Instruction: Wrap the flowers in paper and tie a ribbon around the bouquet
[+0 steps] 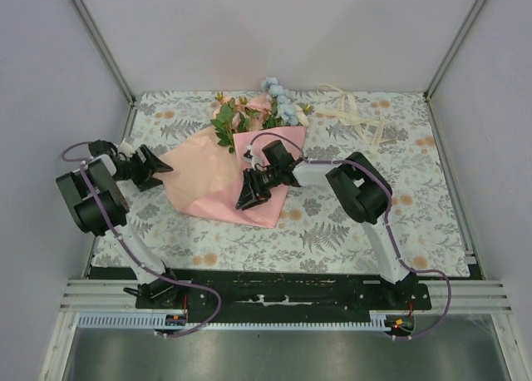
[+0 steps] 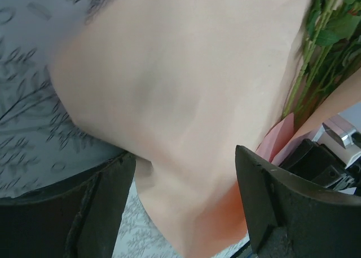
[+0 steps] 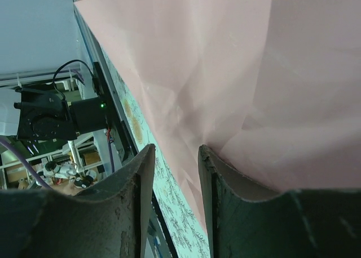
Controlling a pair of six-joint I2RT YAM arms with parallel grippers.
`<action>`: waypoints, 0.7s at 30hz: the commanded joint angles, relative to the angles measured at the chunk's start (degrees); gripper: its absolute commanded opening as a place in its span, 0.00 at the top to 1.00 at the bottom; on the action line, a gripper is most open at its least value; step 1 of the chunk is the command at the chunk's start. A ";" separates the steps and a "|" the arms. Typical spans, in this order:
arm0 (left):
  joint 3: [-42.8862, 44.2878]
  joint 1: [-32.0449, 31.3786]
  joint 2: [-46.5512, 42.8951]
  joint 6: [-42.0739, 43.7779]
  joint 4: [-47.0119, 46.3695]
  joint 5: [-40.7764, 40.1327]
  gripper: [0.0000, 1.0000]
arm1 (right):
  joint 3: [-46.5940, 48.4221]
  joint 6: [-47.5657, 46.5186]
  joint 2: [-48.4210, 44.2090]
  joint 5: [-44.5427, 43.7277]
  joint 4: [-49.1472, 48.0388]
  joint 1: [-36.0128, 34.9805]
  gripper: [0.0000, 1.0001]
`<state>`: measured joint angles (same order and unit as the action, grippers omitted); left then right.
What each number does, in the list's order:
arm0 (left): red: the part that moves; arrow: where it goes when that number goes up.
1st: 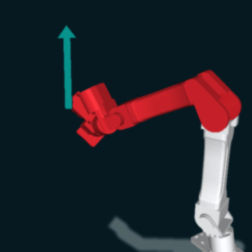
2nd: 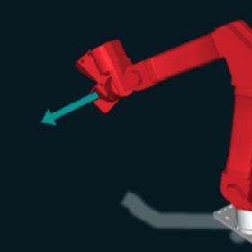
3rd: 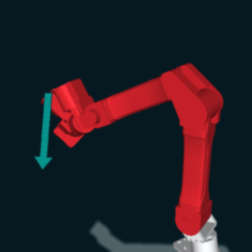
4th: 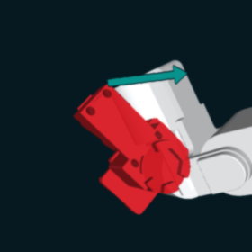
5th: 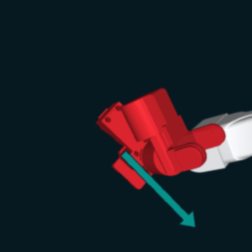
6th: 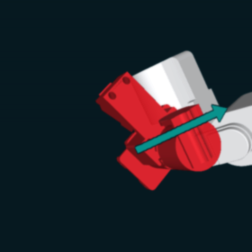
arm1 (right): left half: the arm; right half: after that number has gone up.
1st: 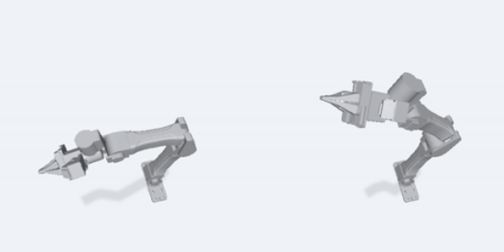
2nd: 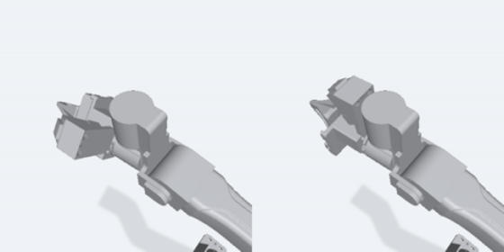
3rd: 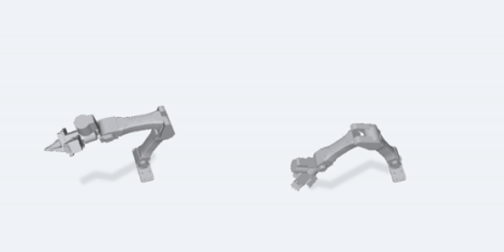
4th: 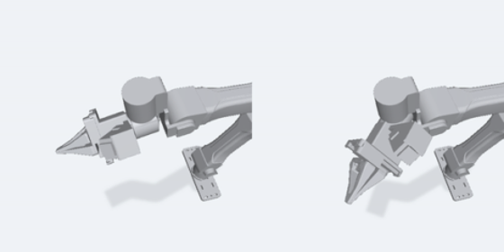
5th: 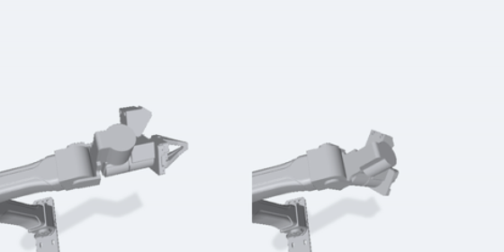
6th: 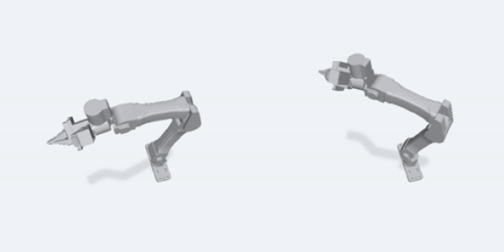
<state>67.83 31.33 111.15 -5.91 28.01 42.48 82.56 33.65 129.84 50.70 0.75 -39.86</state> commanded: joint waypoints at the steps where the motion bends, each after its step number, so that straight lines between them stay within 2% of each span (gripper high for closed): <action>1: 1.77 -3.46 6.97 -1.47 -4.99 -2.24 0.17 | -1.18 -1.22 2.70 -4.82 3.64 0.13 0.55; 5: 1.96 -7.24 5.23 -1.38 -7.16 4.61 0.17 | -0.92 -1.22 2.87 -5.08 4.08 0.22 0.55; 10: -6.38 -7.78 -2.50 -13.39 -24.37 14.29 0.17 | -0.21 -1.22 3.40 -5.08 4.34 0.13 0.56; 13: -10.25 -6.99 -6.73 -19.56 -32.65 14.39 0.15 | 0.05 -1.22 3.58 -5.17 4.43 0.13 0.56; 16: -13.33 -5.67 -8.23 -24.04 -35.12 12.89 0.11 | 0.23 -1.13 3.66 -4.91 4.69 0.13 0.56; 18: -15.35 -4.09 -7.10 -29.83 -35.65 12.63 0.10 | 0.23 -1.30 3.66 -4.91 4.61 0.22 0.56; 20: -20.70 -2.16 -6.83 -38.87 -42.21 13.68 0.10 | 0.14 -1.39 3.58 -4.91 4.78 0.13 0.56; 21: -22.64 -1.89 -7.61 -40.04 -43.47 13.34 0.09 | 0.14 -1.39 3.58 -4.91 4.70 0.13 0.56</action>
<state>52.03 26.89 104.88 -30.85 -5.32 54.41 82.94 34.11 130.30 51.11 1.23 -39.64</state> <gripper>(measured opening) 0.899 0.436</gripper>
